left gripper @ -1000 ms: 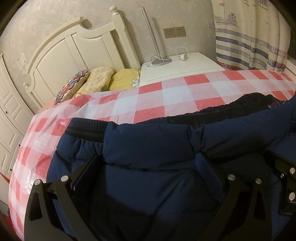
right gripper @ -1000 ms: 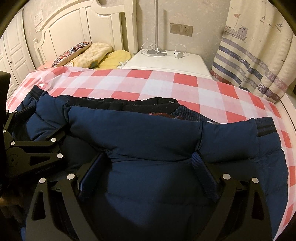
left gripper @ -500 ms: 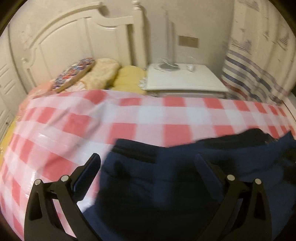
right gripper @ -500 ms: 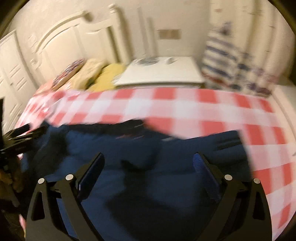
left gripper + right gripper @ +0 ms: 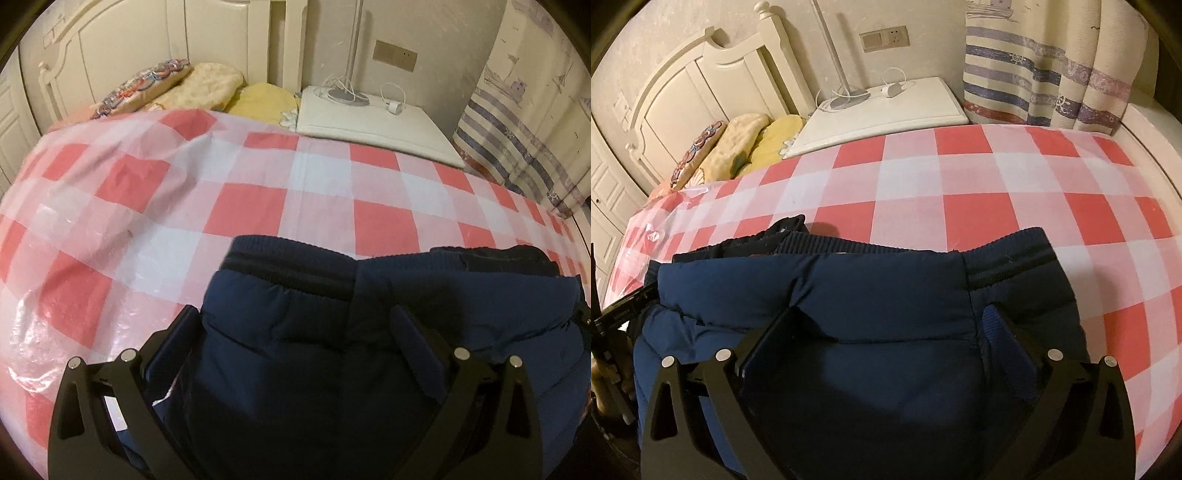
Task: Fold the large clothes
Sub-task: 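Lower the folded jacket onto the bed and open both tools, then smooth the folded jacket flat with both open tools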
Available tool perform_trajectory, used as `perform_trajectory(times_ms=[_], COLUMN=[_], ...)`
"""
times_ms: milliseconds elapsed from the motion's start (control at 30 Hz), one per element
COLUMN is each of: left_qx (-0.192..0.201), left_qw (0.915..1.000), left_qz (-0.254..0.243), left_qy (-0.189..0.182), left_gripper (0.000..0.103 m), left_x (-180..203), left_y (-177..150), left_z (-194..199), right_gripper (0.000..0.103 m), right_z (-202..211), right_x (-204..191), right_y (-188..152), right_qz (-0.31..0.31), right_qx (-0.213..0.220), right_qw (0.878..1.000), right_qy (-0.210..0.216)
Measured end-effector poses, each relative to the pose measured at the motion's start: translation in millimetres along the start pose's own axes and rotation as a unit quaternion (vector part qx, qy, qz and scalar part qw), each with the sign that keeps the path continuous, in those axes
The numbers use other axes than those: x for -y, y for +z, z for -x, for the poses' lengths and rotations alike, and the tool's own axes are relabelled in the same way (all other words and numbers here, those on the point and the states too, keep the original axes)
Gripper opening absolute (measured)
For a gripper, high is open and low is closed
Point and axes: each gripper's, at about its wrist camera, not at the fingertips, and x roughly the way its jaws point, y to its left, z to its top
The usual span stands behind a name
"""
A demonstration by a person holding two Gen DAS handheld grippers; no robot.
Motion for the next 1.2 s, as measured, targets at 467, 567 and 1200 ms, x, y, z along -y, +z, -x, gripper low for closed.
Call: perform_trajectory(times_ms=[467,567,1200], left_qx=[0.068,0.060,0.049], left_qw=[0.9889,0.9900,0.9985], left_qz=[-0.131,-0.124,0.012], left_qy=[-0.016,-0.031,-0.018], left_gripper=[0.101,0.101,0.101], left_x=[87,81,-36], left_y=[-89,-90,-100], left_z=[60,58,71], right_gripper=[0.099,0.099,0.098], right_z=[44,45,87], right_x=[-106,-102,7], right_y=[-93,-92,-127], right_qz=[0.187,0.179,0.068], right_qx=[0.028,0.027,0.074], right_qw=[0.982,0.983,0.994], right_qy=[0.001,0.014,0.035])
